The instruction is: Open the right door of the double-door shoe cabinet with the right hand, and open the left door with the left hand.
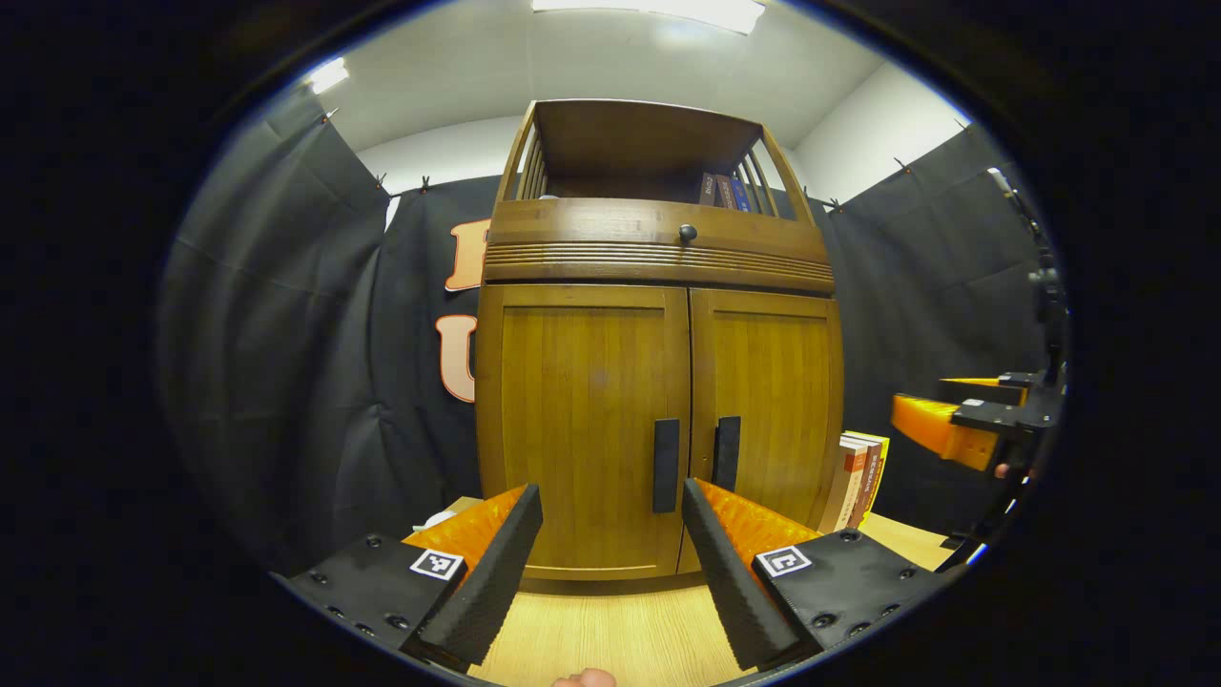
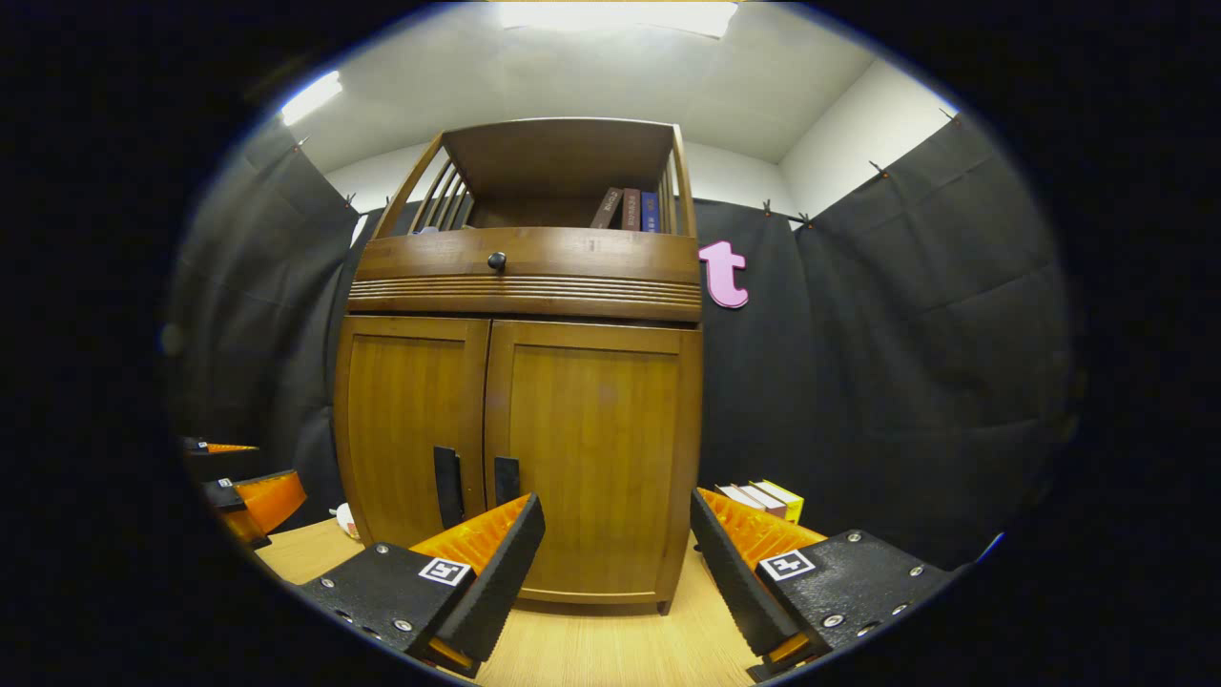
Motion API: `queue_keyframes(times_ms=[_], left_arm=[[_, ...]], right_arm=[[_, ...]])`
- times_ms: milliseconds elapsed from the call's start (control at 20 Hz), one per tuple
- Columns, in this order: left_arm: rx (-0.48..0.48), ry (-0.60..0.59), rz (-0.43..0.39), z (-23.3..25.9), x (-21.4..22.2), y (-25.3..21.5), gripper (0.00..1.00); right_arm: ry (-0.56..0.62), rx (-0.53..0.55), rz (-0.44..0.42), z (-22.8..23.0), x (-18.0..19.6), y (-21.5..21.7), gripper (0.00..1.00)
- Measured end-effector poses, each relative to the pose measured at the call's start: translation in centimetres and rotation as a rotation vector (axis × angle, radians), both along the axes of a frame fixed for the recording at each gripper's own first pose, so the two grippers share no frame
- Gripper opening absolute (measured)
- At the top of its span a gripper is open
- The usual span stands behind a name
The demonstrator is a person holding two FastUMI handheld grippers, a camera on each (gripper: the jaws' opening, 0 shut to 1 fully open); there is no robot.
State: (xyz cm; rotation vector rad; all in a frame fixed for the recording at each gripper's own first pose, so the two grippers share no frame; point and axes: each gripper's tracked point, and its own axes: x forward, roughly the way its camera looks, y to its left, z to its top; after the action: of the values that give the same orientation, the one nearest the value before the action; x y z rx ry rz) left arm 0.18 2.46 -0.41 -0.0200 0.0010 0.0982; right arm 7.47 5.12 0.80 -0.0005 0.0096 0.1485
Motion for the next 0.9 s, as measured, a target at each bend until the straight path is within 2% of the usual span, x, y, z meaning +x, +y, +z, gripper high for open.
queue_keyframes(times_ms=[50, 100, 200, 250, 350, 400, 450, 550, 600, 650, 900], left_arm=[[0.004, 0.002, 0.004, 0.0, -0.1, 0.2, 0.95], [0.008, 0.002, 0.007, 0.1, -0.3, 0.4, 0.95], [0.016, 0.001, 0.011, 0.1, -0.5, 0.5, 0.95], [0.018, 0.003, 0.015, 0.1, -0.6, 0.7, 0.94], [0.016, 0.007, 0.017, 0.1, -0.7, 0.8, 0.94], [0.014, 0.001, 0.021, 0.2, -0.9, 1.1, 0.95], [0.015, -0.003, 0.026, 0.3, -0.9, 1.3, 0.95], [0.019, -0.003, 0.034, 0.2, -1.2, 1.7, 0.94], [0.018, -0.003, 0.038, 0.1, -1.3, 2.0, 0.94], [0.017, 0.000, 0.041, 0.0, -1.4, 2.2, 0.94], [-0.001, 0.009, 0.046, -0.6, -1.8, 2.8, 0.95]], right_arm=[[0.006, 0.008, 0.026, -0.2, 1.4, 1.3, 0.97], [0.013, 0.017, 0.050, -0.8, 3.0, 2.4, 0.94], [0.030, 0.027, 0.081, -2.1, 5.9, 4.6, 0.94], [0.038, 0.017, 0.094, -2.9, 7.2, 5.6, 0.98], [0.071, -0.019, 0.119, -5.1, 9.0, 7.4, 0.94], [0.085, -0.024, 0.138, -6.3, 10.0, 8.6, 0.98], [0.108, -0.027, 0.149, -7.6, 11.0, 9.4, 0.94], [0.160, -0.021, 0.151, -10.2, 12.5, 10.4, 0.98], [0.178, -0.004, 0.142, -11.1, 13.1, 10.8, 0.94], [0.199, 0.021, 0.140, -11.7, 13.5, 11.2, 0.98], [0.247, 0.109, 0.108, -12.9, 16.2, 12.0, 0.81]])
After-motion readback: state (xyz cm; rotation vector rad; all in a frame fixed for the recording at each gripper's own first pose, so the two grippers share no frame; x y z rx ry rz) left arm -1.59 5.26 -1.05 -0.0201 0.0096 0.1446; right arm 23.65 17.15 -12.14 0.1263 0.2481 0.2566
